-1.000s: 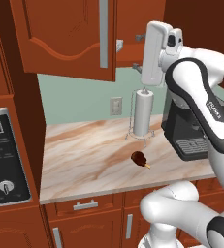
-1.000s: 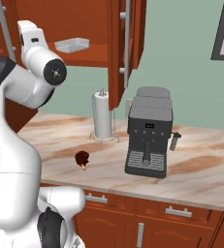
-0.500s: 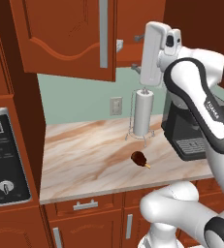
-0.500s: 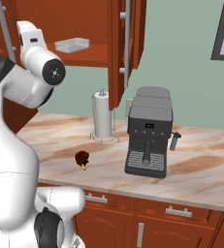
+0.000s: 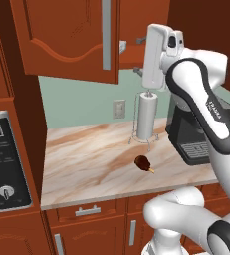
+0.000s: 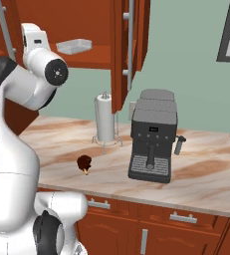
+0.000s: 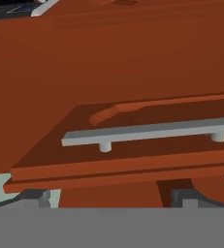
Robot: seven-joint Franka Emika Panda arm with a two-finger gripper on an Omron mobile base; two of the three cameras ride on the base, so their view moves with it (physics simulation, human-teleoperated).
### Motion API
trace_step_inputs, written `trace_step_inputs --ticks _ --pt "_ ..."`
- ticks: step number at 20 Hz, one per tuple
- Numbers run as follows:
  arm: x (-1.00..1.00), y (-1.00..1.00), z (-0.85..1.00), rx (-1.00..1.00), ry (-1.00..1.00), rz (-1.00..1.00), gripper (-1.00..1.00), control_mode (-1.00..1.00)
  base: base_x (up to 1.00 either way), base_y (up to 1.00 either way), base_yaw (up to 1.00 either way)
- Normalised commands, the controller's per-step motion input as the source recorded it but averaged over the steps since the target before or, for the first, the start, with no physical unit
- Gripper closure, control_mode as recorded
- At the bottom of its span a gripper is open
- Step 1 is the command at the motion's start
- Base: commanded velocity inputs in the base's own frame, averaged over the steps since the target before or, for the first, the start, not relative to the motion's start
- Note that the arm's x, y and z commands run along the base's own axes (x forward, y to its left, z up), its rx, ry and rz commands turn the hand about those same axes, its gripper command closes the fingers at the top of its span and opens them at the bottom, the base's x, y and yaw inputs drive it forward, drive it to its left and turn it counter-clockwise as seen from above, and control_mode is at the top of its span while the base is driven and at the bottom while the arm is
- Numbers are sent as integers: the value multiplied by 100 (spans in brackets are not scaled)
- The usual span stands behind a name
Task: Retrieve the tupperware from the cabinet, then place the raw meat into the tupperware to avoid contamination.
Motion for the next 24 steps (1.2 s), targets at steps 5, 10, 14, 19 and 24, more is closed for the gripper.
trace_step_inputs --ticks 5,10,14,19,24 --pt "7 0 0 4 9 0 -100 -100 0 0 0" --pt "15 0 -6 3 7 1 -100 -100 0 0 0" --pt "19 0 -8 2 3 1 -100 -100 0 0 0" --pt "18 0 -7 0 0 2 -100 -100 0 0 0" --pt "9 0 -7 0 0 3 -100 -100 0 0 0"
